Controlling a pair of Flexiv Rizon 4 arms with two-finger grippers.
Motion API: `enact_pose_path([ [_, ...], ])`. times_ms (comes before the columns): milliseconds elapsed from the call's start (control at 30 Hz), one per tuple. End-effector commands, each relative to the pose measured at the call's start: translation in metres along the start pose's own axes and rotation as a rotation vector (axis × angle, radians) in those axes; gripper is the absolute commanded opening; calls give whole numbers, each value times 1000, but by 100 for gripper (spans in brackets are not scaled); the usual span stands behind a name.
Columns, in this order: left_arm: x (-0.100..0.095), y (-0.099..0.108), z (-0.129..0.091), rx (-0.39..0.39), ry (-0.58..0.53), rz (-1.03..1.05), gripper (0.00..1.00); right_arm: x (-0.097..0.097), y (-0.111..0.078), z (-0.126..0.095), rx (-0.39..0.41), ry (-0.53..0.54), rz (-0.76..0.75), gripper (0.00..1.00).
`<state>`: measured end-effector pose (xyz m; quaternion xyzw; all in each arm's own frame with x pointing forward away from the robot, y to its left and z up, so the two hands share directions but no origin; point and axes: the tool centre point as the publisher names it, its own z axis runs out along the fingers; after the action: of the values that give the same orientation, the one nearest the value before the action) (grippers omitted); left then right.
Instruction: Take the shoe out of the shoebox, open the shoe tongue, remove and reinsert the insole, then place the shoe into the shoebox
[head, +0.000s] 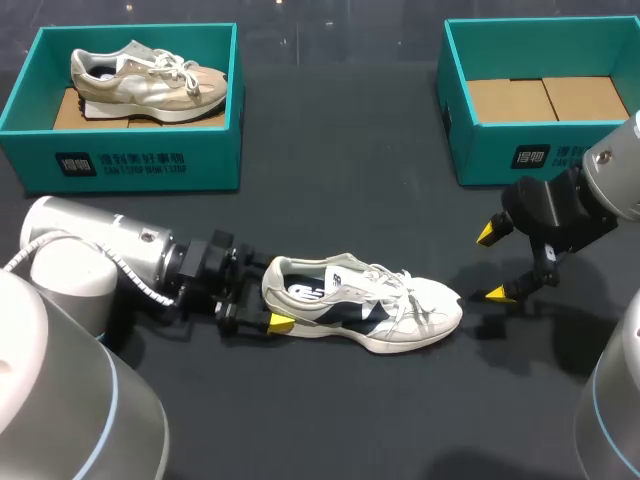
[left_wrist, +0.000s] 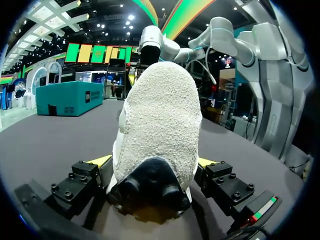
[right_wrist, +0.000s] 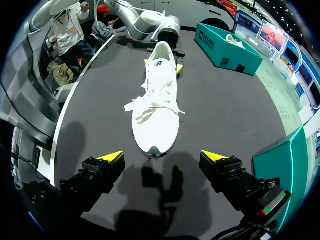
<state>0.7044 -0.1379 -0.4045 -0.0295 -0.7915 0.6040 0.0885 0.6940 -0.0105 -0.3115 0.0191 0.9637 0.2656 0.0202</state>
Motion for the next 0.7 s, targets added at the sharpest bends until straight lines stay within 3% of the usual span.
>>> enact_pose_path([
  [33, -2, 1, 9, -2, 2, 0, 100, 1, 0, 0, 2, -2, 0, 100],
  [600, -3, 0, 32, 11, 29, 8, 100, 1, 0, 0, 2, -2, 0, 100],
  [667, -3, -1, 33, 14, 26, 15, 0, 1, 0, 0, 2, -2, 0, 100],
  [700, -3, -1, 33, 14, 26, 17, 0, 1, 0, 0, 2, -2, 0, 100],
])
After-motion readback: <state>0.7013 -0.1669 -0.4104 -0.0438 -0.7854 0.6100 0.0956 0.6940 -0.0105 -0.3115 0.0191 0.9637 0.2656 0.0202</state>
